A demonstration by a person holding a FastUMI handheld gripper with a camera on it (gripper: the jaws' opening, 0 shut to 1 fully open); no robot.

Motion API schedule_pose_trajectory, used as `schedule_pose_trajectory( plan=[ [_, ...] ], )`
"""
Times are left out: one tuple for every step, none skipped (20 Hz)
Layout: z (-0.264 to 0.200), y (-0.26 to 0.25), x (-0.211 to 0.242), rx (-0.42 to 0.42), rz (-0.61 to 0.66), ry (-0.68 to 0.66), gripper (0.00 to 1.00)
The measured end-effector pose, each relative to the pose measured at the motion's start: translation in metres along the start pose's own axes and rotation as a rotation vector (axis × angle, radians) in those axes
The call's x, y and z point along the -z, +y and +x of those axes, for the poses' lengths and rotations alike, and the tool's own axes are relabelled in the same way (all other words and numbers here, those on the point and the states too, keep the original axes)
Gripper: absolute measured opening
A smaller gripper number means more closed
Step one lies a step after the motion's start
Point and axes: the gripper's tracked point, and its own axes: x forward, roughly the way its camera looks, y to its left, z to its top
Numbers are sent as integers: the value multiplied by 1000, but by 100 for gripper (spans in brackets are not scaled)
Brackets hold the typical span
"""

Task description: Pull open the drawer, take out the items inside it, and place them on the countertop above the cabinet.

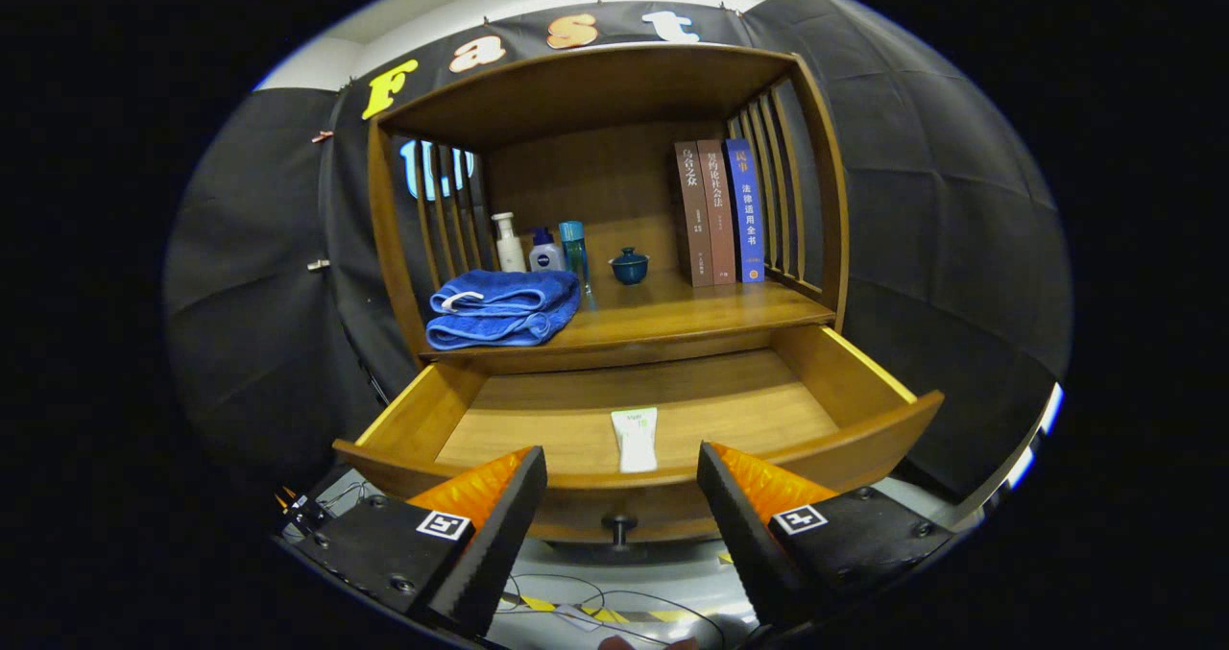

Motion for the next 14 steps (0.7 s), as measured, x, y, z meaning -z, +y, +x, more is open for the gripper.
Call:
schedule_pose_trajectory(
  plan=[
    [11, -3, -8, 15, -38, 41, 98],
    [24, -1, -12, 15, -65, 96, 98],
    [37, 4, -15, 2, -88, 152, 99],
    [54, 13, -18, -34, -85, 198, 99],
    [72, 19, -18, -50, -64, 250, 99],
    [90, 21, -14, -56, -60, 306, 99],
    [106, 16, -6, -52, -83, 374, 98],
    [118, 14, 6, -58, -113, 443, 99],
    [128, 14, 17, -76, -133, 523, 99],
    [137, 14, 29, -68, -119, 584, 99],
    [144, 15, 43, -58, -103, 650, 99],
    [149, 14, 56, -44, -95, 708, 99],
    [151, 12, 67, -28, -97, 750, 99],
    [154, 9, 77, -15, -120, 786, 99]
  ],
)
